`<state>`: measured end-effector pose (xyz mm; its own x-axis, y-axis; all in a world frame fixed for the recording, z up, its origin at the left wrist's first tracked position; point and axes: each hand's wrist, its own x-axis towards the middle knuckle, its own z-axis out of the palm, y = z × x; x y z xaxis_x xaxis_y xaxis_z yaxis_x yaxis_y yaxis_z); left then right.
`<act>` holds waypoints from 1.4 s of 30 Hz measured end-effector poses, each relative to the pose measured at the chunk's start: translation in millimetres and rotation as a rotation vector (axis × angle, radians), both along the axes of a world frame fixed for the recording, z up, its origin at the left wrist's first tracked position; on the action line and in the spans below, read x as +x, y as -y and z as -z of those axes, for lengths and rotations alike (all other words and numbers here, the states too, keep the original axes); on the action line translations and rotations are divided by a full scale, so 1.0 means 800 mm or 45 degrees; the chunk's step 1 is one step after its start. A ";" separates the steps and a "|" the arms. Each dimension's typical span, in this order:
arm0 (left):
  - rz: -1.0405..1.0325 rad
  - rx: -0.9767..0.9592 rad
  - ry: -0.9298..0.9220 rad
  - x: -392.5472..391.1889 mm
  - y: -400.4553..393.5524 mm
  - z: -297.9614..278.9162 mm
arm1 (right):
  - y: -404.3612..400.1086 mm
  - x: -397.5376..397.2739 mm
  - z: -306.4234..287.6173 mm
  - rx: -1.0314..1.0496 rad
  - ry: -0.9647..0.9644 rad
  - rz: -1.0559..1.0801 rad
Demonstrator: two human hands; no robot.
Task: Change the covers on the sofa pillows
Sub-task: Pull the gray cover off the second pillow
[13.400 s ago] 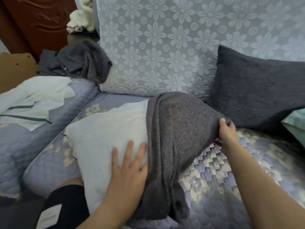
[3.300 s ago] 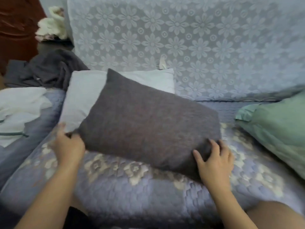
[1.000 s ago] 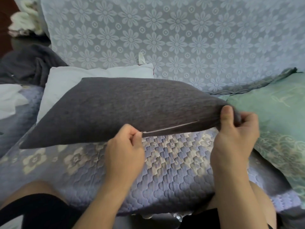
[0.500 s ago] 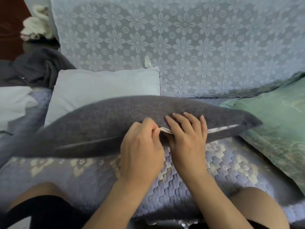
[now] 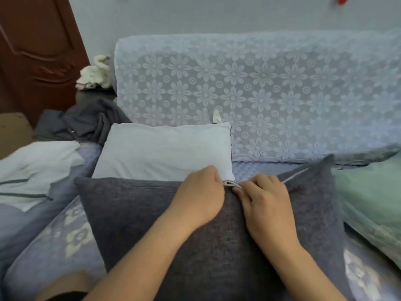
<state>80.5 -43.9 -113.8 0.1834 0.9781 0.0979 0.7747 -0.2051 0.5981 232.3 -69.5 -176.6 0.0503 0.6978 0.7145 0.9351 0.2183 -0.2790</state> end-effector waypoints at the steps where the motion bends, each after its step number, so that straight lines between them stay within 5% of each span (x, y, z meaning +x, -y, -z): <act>1: 0.000 0.010 0.052 0.001 0.003 0.008 | 0.000 0.005 0.003 -0.014 0.014 -0.007; 5: -0.055 0.162 0.120 0.010 -0.004 0.005 | -0.017 0.023 -0.028 -0.104 0.193 -0.185; 12: -0.130 0.271 -0.175 -0.016 -0.009 -0.014 | -0.026 0.026 -0.040 -0.082 0.151 -0.094; 21: -0.708 0.574 -0.357 -0.151 -0.032 -0.045 | -0.049 0.058 -0.079 0.081 0.034 0.082; 25: -0.797 0.509 -0.349 -0.183 -0.049 -0.057 | -0.064 0.063 -0.097 0.114 0.028 0.092; 33: -0.607 0.595 -0.294 -0.153 -0.044 -0.007 | -0.058 0.077 -0.058 -0.228 -0.045 0.104; 36: -0.267 0.778 -0.346 -0.120 -0.039 -0.003 | -0.051 0.070 -0.065 -0.282 -0.034 -0.035; 42: 0.245 0.618 -0.538 -0.038 -0.026 -0.016 | -0.043 0.081 -0.059 -0.173 0.268 -0.088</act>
